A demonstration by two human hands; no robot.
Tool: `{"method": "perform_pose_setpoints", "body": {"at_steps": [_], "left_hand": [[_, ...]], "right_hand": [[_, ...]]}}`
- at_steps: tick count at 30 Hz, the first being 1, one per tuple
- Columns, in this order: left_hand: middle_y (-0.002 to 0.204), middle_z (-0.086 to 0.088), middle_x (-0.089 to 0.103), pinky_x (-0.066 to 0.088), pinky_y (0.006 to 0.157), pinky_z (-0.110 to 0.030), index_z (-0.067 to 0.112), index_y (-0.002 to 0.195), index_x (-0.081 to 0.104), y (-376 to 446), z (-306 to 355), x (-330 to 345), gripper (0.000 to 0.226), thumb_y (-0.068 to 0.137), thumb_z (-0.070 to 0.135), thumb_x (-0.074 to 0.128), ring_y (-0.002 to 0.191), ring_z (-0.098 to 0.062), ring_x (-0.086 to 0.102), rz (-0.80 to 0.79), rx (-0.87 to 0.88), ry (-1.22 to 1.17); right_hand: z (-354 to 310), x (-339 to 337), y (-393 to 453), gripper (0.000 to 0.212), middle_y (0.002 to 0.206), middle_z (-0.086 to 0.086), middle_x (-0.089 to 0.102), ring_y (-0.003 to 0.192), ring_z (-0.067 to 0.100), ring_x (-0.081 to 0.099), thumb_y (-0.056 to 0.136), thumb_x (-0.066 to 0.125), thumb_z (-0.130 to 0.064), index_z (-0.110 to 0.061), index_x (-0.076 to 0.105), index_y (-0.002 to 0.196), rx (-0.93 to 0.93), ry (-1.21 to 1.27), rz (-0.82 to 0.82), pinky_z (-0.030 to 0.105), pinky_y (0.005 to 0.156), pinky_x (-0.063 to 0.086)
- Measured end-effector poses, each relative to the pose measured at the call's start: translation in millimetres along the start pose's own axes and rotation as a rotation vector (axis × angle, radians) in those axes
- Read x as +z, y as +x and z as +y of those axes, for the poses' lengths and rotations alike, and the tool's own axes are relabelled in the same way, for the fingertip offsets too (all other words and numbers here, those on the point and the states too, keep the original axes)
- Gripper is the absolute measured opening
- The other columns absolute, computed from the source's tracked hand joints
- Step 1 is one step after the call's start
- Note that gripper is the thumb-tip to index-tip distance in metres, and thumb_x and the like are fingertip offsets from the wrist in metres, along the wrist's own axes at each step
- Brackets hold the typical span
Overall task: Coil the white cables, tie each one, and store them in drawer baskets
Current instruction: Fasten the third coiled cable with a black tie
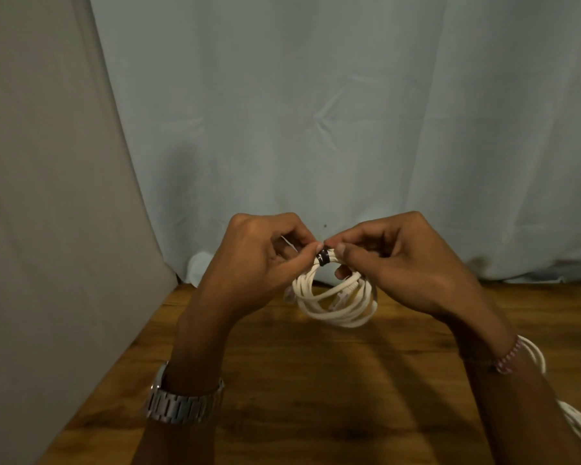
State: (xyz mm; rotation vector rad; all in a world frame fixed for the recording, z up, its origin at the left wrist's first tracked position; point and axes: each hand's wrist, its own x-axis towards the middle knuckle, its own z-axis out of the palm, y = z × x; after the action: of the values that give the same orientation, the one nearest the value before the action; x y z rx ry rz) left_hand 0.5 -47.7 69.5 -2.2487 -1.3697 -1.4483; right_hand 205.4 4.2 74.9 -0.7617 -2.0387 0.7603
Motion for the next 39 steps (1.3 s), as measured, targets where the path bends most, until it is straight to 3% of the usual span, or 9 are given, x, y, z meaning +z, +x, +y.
{"method": "perform_pose_setpoints", "body": {"at_steps": [5, 11, 15, 17, 21, 25, 29, 39], "left_hand": [[0.07, 0.009, 0.072, 0.048, 0.053, -0.013, 0.009, 0.083, 0.075, -1.7, 2.0, -3.3, 0.004, 0.086, 0.01, 0.078, 0.059, -0.007, 0.07, -0.035, -0.045, -0.084], [0.078, -0.001, 0.075, 0.054, 0.053, -0.032, 0.01, 0.088, 0.074, -1.4, 2.6, -2.9, 0.007, 0.084, 0.006, 0.077, 0.057, -0.021, 0.071, -0.053, -0.161, -0.251], [0.086, -0.005, 0.073, 0.059, 0.057, -0.039, 0.012, 0.085, 0.074, 0.1, 3.9, -0.7, 0.01, 0.075, 0.013, 0.075, 0.062, -0.023, 0.071, -0.054, -0.152, -0.249], [0.09, -0.004, 0.07, 0.058, 0.062, -0.032, 0.011, 0.082, 0.074, 1.7, 4.1, -0.1, 0.009, 0.073, 0.012, 0.074, 0.071, -0.022, 0.07, -0.052, -0.13, -0.26], [0.09, 0.0, 0.067, 0.053, 0.064, -0.02, 0.014, 0.079, 0.073, 2.1, 3.6, 0.1, 0.007, 0.072, 0.012, 0.075, 0.077, -0.019, 0.069, -0.045, -0.119, -0.231], [0.09, 0.001, 0.066, 0.059, 0.06, -0.033, 0.015, 0.075, 0.072, 2.0, 4.5, 0.5, 0.008, 0.068, 0.016, 0.075, 0.072, -0.018, 0.07, -0.004, -0.146, -0.206], [0.087, 0.003, 0.066, 0.061, 0.064, -0.046, 0.016, 0.071, 0.071, 4.0, 6.9, 2.2, 0.01, 0.063, 0.015, 0.076, 0.063, -0.018, 0.068, 0.055, -0.192, -0.216], [0.077, -0.004, 0.068, 0.058, 0.062, -0.053, 0.008, 0.071, 0.071, 4.6, 7.2, 1.0, 0.012, 0.06, 0.008, 0.074, 0.062, -0.032, 0.067, 0.118, -0.231, -0.291]], "right_hand": [[-1.3, 1.9, 0.1, 0.014, 0.08, -0.008, 0.078, 0.076, 0.006, 0.076, 0.094, 0.069, -0.017, -0.02, 0.079, 0.103, 0.009, 0.025, -0.008, 0.025, 0.071, 0.06], [-2.6, 2.7, -0.2, 0.015, 0.083, -0.008, 0.079, 0.077, 0.006, 0.076, 0.095, 0.067, -0.017, -0.021, 0.079, 0.102, 0.016, 0.031, 0.014, 0.023, 0.069, 0.056], [-3.6, 4.1, -0.3, 0.014, 0.08, -0.006, 0.078, 0.076, 0.009, 0.076, 0.095, 0.068, -0.019, -0.024, 0.079, 0.102, 0.017, 0.01, 0.034, 0.03, 0.07, 0.061], [-4.4, 4.9, -0.1, 0.014, 0.078, -0.006, 0.078, 0.074, 0.011, 0.075, 0.094, 0.068, -0.02, -0.026, 0.079, 0.1, 0.025, 0.014, 0.057, 0.033, 0.072, 0.064], [-4.9, 7.2, -0.6, 0.013, 0.077, -0.006, 0.078, 0.072, 0.005, 0.075, 0.094, 0.069, -0.02, -0.025, 0.08, 0.1, 0.017, 0.016, 0.121, 0.025, 0.07, 0.062], [-5.5, 12.4, -1.2, 0.014, 0.076, -0.007, 0.077, 0.072, 0.004, 0.074, 0.094, 0.07, -0.019, -0.024, 0.08, 0.102, -0.007, 0.018, 0.156, 0.018, 0.063, 0.057], [-6.7, 17.2, -1.4, 0.014, 0.079, -0.007, 0.078, 0.074, 0.004, 0.074, 0.094, 0.069, -0.018, -0.022, 0.079, 0.103, -0.036, 0.025, 0.207, 0.021, 0.07, 0.061], [-9.0, 25.8, -2.0, 0.014, 0.08, -0.007, 0.078, 0.076, 0.006, 0.075, 0.093, 0.069, -0.017, -0.02, 0.08, 0.102, -0.064, 0.089, 0.296, 0.032, 0.073, 0.064]]}}
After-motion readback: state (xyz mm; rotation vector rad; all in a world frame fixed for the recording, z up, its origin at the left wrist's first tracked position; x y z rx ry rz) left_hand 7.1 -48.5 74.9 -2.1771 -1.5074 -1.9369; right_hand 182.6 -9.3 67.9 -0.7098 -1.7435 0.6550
